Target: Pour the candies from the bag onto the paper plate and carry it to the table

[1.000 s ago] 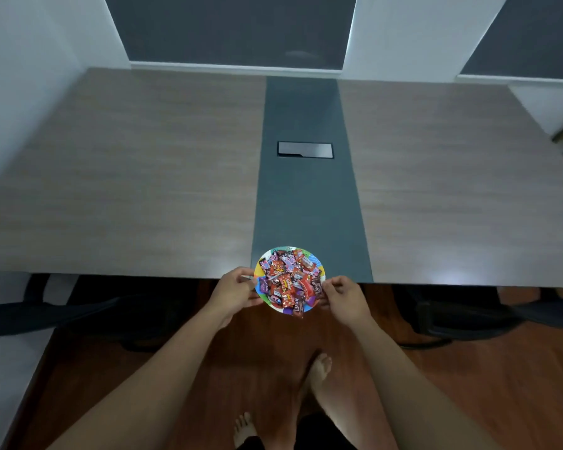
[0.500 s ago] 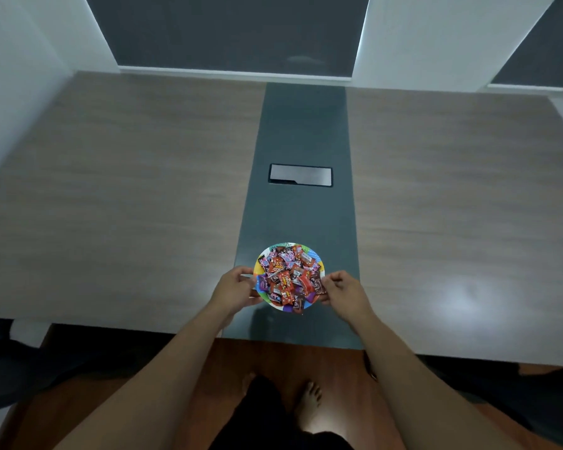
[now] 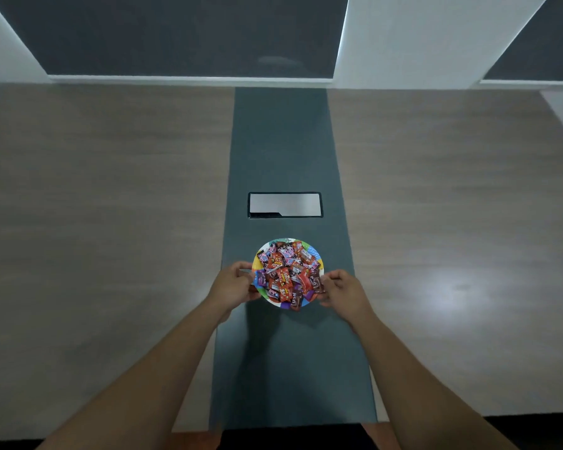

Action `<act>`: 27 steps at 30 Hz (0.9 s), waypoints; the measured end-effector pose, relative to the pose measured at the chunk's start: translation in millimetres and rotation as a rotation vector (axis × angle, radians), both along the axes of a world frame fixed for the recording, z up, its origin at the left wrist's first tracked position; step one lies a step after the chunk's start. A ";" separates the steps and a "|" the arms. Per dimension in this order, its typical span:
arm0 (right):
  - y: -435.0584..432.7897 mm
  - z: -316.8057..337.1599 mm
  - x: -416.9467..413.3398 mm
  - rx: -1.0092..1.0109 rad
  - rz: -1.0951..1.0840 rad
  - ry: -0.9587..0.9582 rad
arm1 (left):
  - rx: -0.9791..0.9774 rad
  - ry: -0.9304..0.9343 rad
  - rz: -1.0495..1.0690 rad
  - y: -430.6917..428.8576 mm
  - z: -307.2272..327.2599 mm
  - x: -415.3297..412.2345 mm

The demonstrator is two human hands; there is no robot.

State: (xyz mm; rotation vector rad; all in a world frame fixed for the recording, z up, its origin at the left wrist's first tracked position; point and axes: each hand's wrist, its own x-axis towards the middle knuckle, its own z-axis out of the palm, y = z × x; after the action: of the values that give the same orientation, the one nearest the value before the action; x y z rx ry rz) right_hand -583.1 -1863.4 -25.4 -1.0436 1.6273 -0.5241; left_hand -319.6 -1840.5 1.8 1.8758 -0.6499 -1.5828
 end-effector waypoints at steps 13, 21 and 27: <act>-140.0 -39.1 23.0 0.068 0.030 0.046 | 0.060 -0.040 -0.006 -153.7 -41.8 18.9; -210.9 -80.6 36.3 0.077 0.060 0.046 | 0.079 -0.074 -0.004 -218.7 -86.7 32.0; -236.6 -106.8 42.4 0.103 0.029 0.035 | 0.080 -0.096 -0.008 -250.2 -106.3 35.8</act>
State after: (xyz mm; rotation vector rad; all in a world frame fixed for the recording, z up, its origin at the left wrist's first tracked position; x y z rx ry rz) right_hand -540.8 -2100.0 -132.3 -1.0032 1.6495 -0.4004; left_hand -283.8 -2090.7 -104.5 2.0205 -0.6447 -1.5530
